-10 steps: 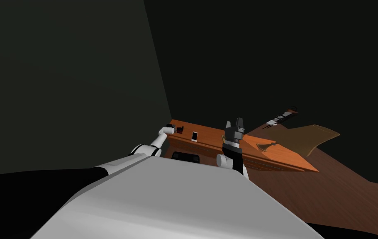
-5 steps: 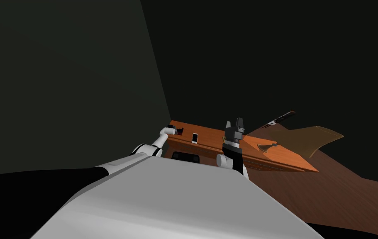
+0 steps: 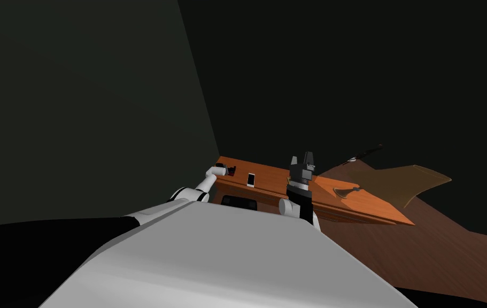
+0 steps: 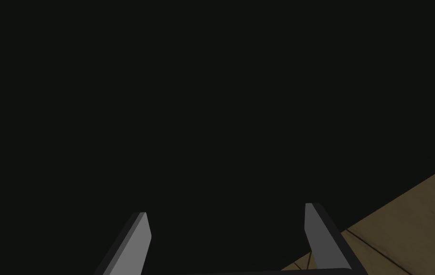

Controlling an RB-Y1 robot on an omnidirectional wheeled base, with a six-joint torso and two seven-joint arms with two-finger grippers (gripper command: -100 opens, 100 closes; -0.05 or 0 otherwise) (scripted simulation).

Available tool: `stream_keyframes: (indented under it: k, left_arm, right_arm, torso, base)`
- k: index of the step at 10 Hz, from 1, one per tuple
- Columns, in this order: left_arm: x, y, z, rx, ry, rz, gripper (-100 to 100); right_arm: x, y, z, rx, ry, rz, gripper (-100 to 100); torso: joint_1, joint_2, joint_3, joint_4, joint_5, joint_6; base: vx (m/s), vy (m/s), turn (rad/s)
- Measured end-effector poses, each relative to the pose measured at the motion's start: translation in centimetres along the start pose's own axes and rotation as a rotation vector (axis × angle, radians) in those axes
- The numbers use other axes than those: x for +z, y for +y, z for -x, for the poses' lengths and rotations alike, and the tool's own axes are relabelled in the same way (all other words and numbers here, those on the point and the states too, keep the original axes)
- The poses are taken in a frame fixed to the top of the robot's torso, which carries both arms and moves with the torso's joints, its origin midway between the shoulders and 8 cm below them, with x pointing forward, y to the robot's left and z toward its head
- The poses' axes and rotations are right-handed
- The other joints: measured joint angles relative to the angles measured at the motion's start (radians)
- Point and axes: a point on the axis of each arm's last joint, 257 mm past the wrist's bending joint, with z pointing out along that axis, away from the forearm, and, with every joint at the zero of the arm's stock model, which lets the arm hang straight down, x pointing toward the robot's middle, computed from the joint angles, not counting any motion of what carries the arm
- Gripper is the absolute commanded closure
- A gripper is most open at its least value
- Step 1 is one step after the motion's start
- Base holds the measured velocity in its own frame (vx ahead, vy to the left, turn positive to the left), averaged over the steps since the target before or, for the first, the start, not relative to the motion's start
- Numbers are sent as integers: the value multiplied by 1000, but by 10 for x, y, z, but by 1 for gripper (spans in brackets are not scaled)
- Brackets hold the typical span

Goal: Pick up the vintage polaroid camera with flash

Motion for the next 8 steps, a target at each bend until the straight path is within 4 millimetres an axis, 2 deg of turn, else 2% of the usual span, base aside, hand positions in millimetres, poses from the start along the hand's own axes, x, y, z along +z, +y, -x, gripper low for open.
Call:
stream_keyframes:
  k: [3,4,5,7,8]
  left_arm:
    - [0,0,0,-1,-1,0,100]
    - [0,0,1,-1,-1,0,0]
    - [0,0,1,-1,-1,0,100]
    - [-4,-12,-5,1,0,-2,100]
    - [-4,-12,-5,0,-1,1,0]
  right_arm:
    - [0,0,0,0,0,0,0]
    - [0,0,0,0,0,0,0]
    - [0,0,0,0,0,0,0]
    - [0,0,0,0,0,0,0]
    - [0,0,0,0,0,0,0]
  torso:
    - [0,2,1,0,0,0]
    - [0,2,1,1,0,0]
    - [-1,2,2,1,0,0]
    - [-1,9,5,3,-1,0]
    - [-1,7,5,3,-1,0]
  base:
    - [0,0,0]
    - [0,0,0]
    - [-66,5,3]
    - [-66,-1,0]
    - [-7,0,1]
